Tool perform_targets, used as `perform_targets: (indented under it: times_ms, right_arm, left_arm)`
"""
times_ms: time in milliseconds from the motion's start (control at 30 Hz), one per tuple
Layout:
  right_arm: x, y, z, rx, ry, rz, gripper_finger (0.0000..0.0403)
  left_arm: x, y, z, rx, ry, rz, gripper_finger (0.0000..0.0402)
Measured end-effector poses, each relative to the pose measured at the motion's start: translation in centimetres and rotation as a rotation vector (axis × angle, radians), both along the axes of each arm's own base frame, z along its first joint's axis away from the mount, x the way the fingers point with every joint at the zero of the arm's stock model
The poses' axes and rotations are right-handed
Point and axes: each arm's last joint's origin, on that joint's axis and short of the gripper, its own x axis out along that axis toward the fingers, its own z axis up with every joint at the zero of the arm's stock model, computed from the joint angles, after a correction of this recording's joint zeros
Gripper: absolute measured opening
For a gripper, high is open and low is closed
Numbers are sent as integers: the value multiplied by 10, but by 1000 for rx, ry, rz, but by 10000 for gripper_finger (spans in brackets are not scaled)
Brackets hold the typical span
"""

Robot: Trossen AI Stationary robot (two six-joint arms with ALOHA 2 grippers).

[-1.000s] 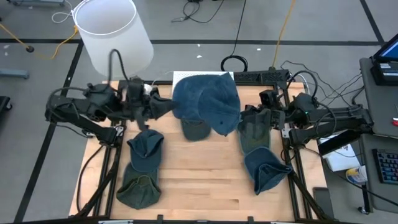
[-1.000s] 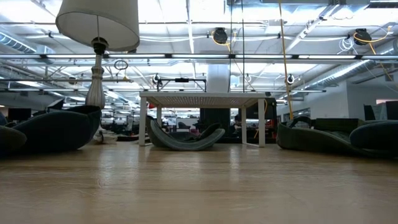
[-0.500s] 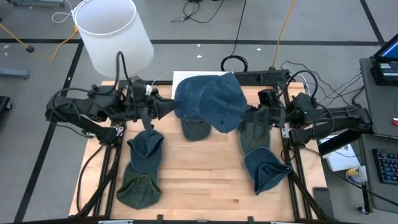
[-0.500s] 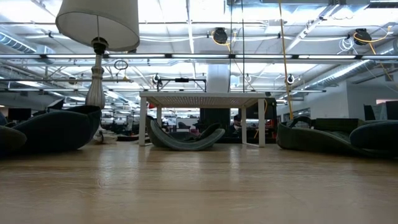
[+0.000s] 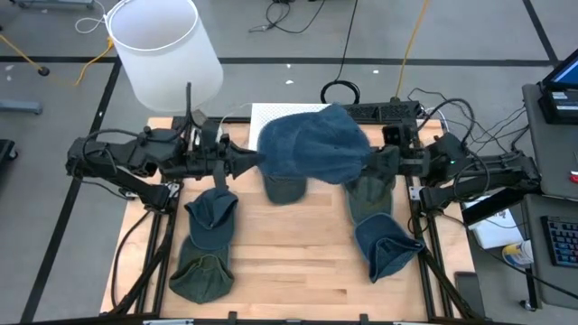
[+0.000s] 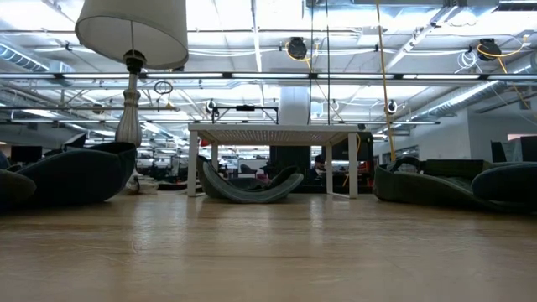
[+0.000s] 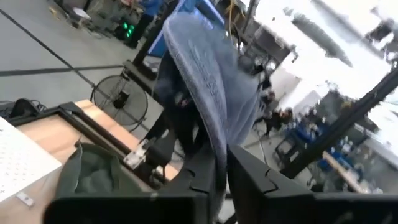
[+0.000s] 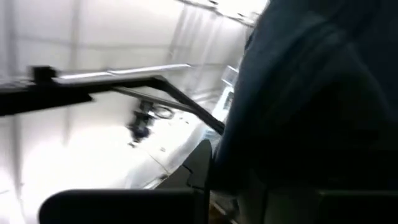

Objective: Pick & Place hat
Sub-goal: Put the middle blue cap on the shelf

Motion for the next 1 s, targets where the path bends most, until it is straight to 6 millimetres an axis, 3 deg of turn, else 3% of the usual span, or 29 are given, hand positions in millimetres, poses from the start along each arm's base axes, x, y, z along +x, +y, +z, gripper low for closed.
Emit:
perform_targets:
  times_ms: [167, 467, 833, 1000]
  right_arm:
    - [-12, 0, 12, 36, -137, 59, 32]
    - [-18, -5, 13, 54, -119, 14, 32]
    - [9, -39, -15, 123, 223, -268, 32]
    - [27, -58, -11, 158, 434, -356, 32]
  left_arm:
    - [0, 0, -5, 74, 63, -16, 99]
    - [-1, 0, -17, 97, 184, -23, 169]
    - [-1, -1, -17, 9, 174, -22, 179]
    - [-1, -1, -16, 1, 165, -23, 179]
